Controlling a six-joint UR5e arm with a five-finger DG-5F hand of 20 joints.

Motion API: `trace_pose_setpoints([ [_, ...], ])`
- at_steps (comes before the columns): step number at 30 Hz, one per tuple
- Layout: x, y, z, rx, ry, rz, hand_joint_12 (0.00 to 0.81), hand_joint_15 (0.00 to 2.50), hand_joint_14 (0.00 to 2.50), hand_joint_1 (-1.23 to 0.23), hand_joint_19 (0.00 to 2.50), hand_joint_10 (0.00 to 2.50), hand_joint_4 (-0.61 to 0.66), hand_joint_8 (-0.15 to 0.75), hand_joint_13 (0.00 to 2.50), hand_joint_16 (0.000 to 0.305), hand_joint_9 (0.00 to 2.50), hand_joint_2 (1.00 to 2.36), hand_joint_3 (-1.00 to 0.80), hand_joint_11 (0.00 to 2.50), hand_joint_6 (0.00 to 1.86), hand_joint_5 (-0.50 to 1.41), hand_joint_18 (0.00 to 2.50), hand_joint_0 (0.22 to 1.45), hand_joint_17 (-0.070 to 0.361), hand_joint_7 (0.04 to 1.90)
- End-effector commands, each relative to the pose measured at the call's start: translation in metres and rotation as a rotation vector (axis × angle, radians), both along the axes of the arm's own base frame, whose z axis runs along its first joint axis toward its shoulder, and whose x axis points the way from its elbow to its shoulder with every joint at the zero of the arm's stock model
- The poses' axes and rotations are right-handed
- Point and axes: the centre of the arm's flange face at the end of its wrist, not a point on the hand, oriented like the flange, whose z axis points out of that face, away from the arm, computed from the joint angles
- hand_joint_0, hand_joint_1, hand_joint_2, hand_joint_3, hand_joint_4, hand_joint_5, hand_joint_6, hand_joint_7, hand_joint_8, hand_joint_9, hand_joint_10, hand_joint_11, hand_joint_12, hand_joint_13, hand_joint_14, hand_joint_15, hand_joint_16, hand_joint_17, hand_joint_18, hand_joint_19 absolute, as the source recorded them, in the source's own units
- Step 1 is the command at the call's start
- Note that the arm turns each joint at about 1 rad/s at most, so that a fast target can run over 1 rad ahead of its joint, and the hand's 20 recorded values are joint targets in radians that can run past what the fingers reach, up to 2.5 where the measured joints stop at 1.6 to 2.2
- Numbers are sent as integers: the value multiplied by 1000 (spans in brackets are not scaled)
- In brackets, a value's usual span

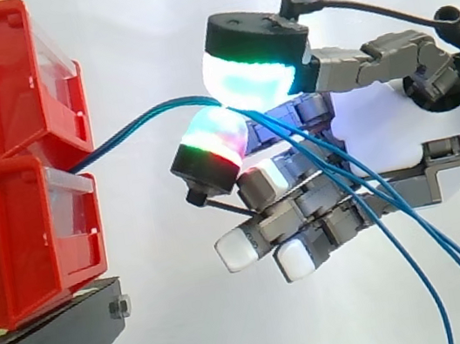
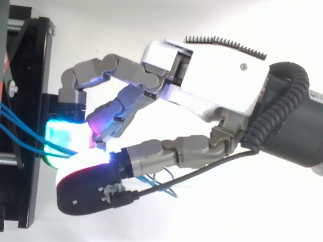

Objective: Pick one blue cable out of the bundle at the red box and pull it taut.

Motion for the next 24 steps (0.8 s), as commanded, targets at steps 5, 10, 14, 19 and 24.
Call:
trace_pose_setpoints([
  [5, 0, 0, 0, 0, 1, 0, 488, 368, 10, -792, 466, 17, 260, 422, 861, 65, 988, 1020, -255, 1024, 853, -177, 940, 623, 146, 1257],
  [10, 0, 0, 0, 0, 2, 0, 483, 359, 11, -854, 458, 17, 222, 414, 847, 64, 968, 1019, -275, 1018, 855, -182, 926, 658, 143, 1257],
  [14, 0, 0, 0, 6, 1, 0, 475, 350, 10, -890, 441, 17, 160, 401, 843, 62, 954, 1018, -285, 1020, 868, -190, 914, 698, 139, 1240],
  [19, 0, 0, 0, 21, -2, 0, 469, 344, 10, -902, 442, 17, 145, 400, 828, 61, 940, 1015, -328, 1016, 873, -196, 905, 723, 138, 1200],
  [24, 0, 0, 0, 36, -5, 0, 465, 347, 10, -916, 435, 16, 145, 395, 813, 61, 923, 1012, -361, 1007, 871, -198, 890, 733, 138, 1200],
])
